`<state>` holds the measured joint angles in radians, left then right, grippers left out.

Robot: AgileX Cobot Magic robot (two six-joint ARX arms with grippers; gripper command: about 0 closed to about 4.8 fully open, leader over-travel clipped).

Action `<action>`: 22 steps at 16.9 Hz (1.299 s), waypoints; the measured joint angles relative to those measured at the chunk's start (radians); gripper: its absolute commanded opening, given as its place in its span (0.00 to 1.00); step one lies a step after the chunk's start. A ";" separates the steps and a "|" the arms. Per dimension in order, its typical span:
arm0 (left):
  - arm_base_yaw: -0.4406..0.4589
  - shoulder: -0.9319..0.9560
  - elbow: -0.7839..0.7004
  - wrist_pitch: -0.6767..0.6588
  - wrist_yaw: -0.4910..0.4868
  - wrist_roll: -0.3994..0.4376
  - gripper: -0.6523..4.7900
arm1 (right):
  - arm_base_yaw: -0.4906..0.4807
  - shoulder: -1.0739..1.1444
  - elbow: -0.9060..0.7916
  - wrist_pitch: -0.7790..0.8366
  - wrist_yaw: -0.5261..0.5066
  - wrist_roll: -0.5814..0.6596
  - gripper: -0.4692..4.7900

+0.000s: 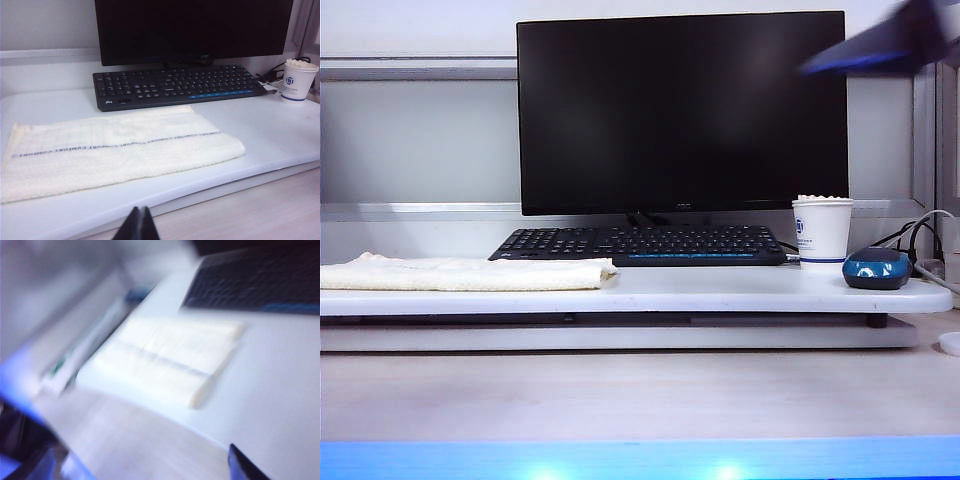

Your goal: Wipe the tabletop with a clean cloth to remove dust and stains.

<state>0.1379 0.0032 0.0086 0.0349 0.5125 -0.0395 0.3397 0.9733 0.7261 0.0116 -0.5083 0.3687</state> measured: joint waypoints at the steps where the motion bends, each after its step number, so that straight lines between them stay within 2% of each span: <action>1: 0.000 0.000 0.000 0.000 0.000 0.000 0.11 | 0.060 0.105 0.075 0.002 0.018 -0.043 1.00; 2: 0.000 0.000 0.000 0.001 0.000 0.000 0.11 | 0.116 0.216 0.154 0.011 0.038 -0.091 1.00; 5: 0.000 0.000 0.000 0.003 0.000 0.000 0.11 | 0.173 0.443 0.322 0.013 0.041 -0.130 1.00; 6: 0.000 0.000 0.000 0.006 0.000 0.000 0.11 | 0.191 0.575 0.436 -0.029 0.040 -0.142 1.00; 7: 0.000 0.000 0.000 0.006 0.000 0.000 0.11 | 0.197 0.617 0.475 -0.041 0.041 -0.151 1.00; 8: 0.000 0.000 0.000 0.006 0.000 0.000 0.11 | 0.234 1.050 0.907 -0.281 0.093 -0.227 1.00; 11: 0.000 0.000 0.000 0.009 0.000 0.000 0.11 | 0.249 1.178 1.064 -0.454 0.233 -0.345 1.00; 14: 0.000 0.000 0.000 0.022 0.000 -0.001 0.11 | 0.251 1.275 1.180 -0.534 0.267 -0.374 1.00; 15: 0.000 0.000 0.000 0.021 0.000 0.000 0.11 | 0.253 1.286 1.190 -0.541 0.280 -0.377 0.88; 16: 0.000 0.000 0.000 0.022 0.000 0.000 0.11 | 0.257 1.286 1.188 -0.537 0.292 -0.378 0.61; 18: 0.000 0.000 0.000 0.022 -0.001 -0.001 0.11 | 0.267 1.288 1.189 -0.548 0.338 -0.381 0.25; 20: 0.000 0.000 0.000 0.022 -0.004 0.000 0.11 | 0.268 1.291 1.189 -0.557 0.356 -0.381 0.09; 22: 0.000 0.000 0.000 0.022 -0.004 0.000 0.11 | 0.274 1.291 1.189 -0.562 0.359 -0.381 0.07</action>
<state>0.1383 0.0032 0.0086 0.0566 0.5087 -0.0399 0.6136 2.2639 1.9156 -0.5503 -0.1497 -0.0124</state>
